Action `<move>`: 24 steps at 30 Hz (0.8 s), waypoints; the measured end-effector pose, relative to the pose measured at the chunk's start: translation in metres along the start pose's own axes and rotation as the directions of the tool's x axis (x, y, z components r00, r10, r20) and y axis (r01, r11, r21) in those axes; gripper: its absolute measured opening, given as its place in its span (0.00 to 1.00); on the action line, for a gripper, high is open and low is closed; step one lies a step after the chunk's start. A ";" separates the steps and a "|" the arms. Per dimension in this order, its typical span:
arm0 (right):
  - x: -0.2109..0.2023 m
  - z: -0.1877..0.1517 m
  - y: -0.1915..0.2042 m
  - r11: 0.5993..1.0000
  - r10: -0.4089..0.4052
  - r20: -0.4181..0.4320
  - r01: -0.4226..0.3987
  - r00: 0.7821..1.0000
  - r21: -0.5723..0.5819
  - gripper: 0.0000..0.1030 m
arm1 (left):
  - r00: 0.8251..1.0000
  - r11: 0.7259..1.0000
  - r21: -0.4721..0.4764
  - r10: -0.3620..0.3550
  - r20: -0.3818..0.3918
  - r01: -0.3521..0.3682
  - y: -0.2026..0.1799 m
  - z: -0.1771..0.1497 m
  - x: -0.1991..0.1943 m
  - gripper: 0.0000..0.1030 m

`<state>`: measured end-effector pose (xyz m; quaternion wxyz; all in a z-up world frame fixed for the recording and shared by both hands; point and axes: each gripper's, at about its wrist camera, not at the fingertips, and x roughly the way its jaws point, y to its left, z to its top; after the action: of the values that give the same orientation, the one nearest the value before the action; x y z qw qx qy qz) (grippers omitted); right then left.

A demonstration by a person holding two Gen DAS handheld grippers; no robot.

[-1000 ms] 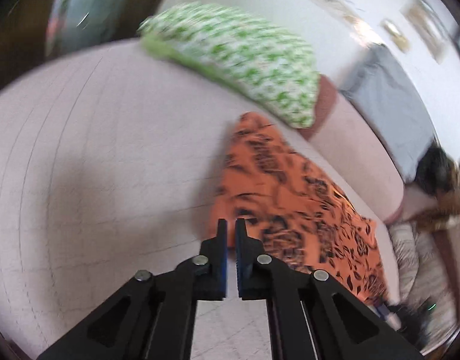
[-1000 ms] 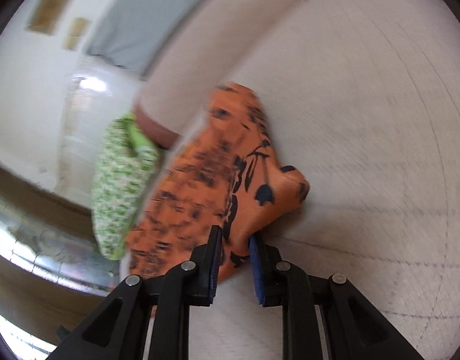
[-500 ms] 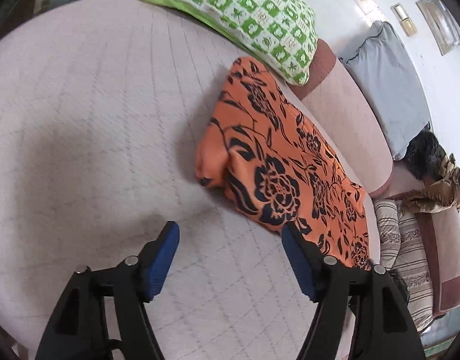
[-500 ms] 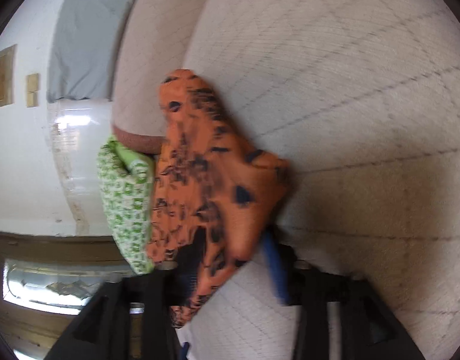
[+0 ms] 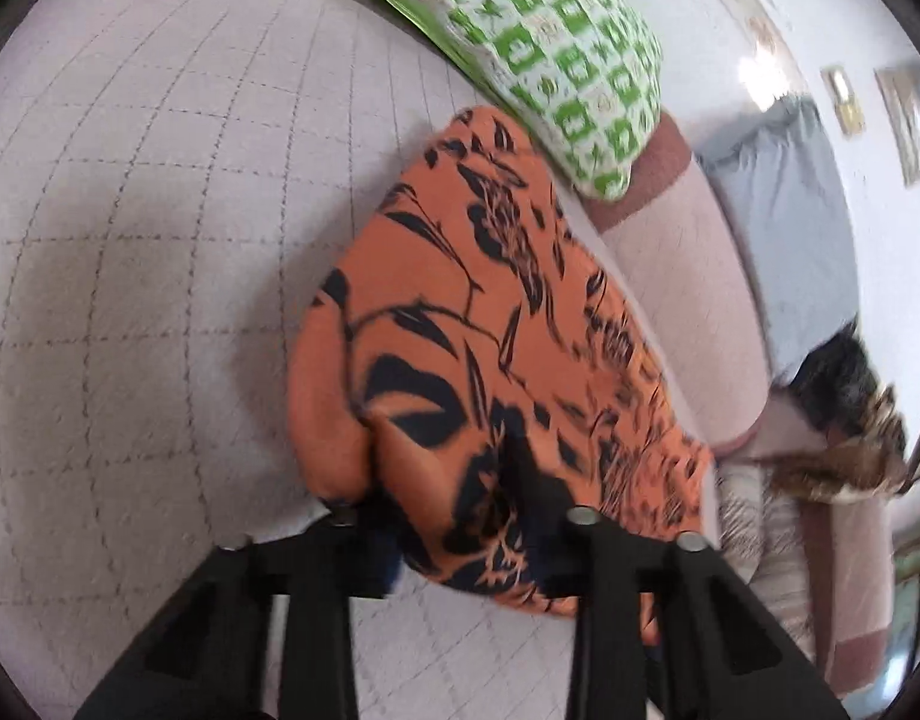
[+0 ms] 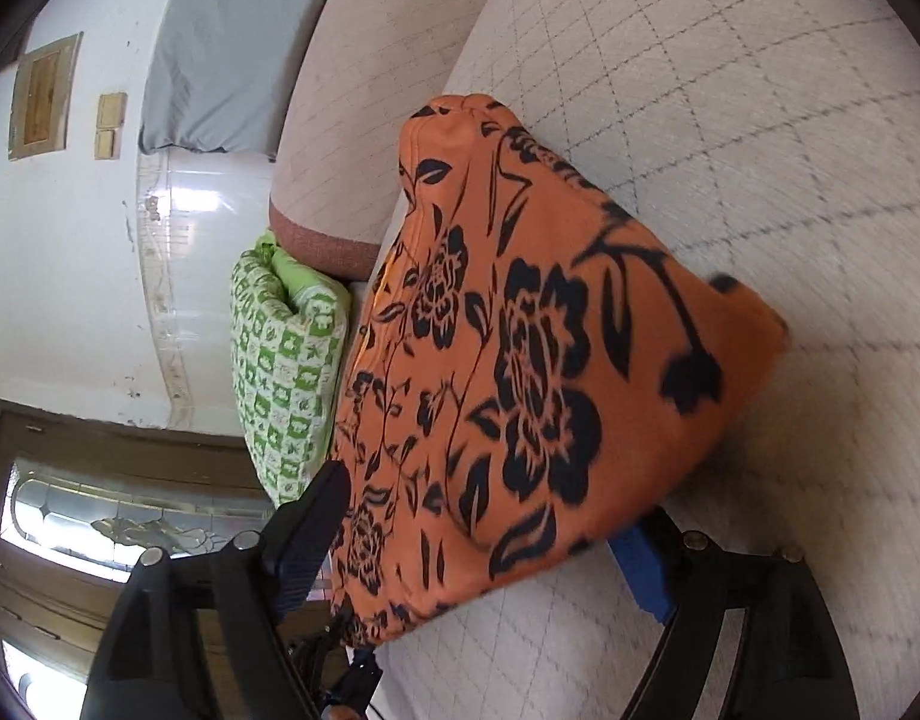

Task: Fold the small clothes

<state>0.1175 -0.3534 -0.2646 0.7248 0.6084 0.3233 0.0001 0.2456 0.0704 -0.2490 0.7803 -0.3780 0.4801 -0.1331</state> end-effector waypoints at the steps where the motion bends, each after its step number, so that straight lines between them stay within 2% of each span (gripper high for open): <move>1: 0.002 0.002 0.001 1.000 0.003 0.009 -0.003 1.000 -0.002 0.82 | 1.000 1.000 0.000 0.001 0.007 -0.001 0.000 0.001 0.001 0.24; 4: 0.008 0.008 0.003 1.000 0.008 0.048 -0.007 0.999 -0.009 0.82 | 0.999 0.999 0.028 0.025 0.025 -0.026 -0.006 -0.001 0.006 0.24; 6: 0.012 0.011 0.005 1.000 -0.003 0.058 0.005 0.998 -0.025 0.82 | 0.999 0.999 0.015 0.028 0.017 -0.029 -0.006 0.000 0.011 0.34; 8: 0.018 0.012 0.011 0.997 -0.037 0.066 0.041 0.997 -0.062 0.79 | 1.000 1.000 -0.020 0.007 0.017 -0.007 -0.002 0.000 0.014 0.35; 10: 0.023 0.012 0.014 0.991 -0.081 0.079 0.089 0.994 -0.099 0.61 | 0.999 1.000 0.005 0.020 0.032 -0.020 -0.005 0.000 0.013 0.30; 11: 0.026 0.013 0.013 0.988 -0.105 0.078 0.113 0.991 -0.109 0.34 | 0.999 0.999 0.020 0.033 0.040 -0.034 -0.005 -0.001 0.012 0.24; 12: 0.031 0.015 0.009 0.983 -0.143 0.070 0.150 0.987 -0.109 0.23 | 0.998 0.998 0.047 0.046 0.050 -0.049 -0.009 -0.002 0.011 0.19; 14: 0.031 0.016 0.007 0.983 -0.149 0.080 0.157 0.986 -0.097 0.21 | 0.996 0.996 0.073 0.048 0.075 -0.054 -0.013 -0.004 0.007 0.15; 15: 0.031 0.015 0.013 0.975 -0.169 0.094 0.180 0.981 -0.126 0.21 | 0.994 0.993 0.103 0.050 0.095 -0.060 -0.018 -0.006 0.004 0.14; 17: 0.030 0.006 0.039 0.934 -0.213 0.152 0.247 0.965 -0.259 0.20 | 0.990 0.985 0.159 0.052 0.128 -0.073 -0.027 -0.008 -0.005 0.12; 18: 0.029 0.003 0.047 0.922 -0.209 0.166 0.251 0.964 -0.294 0.20 | 0.988 0.979 0.190 0.040 0.146 -0.068 -0.033 -0.010 -0.012 0.12; 21: 0.019 -0.002 0.063 0.918 -0.152 0.174 0.204 0.973 -0.340 0.18 | 0.984 0.970 0.242 -0.024 0.177 -0.020 -0.045 -0.016 -0.033 0.11; 24: 0.006 -0.007 0.069 0.917 -0.116 0.182 0.176 0.976 -0.358 0.18 | 0.975 0.958 0.288 -0.057 0.213 -0.007 -0.052 -0.023 -0.055 0.11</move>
<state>0.1462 -0.3271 -0.2066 0.8481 0.4320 0.3039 -0.0408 0.2066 0.0559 -0.1817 0.8732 -0.2794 0.3620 -0.1686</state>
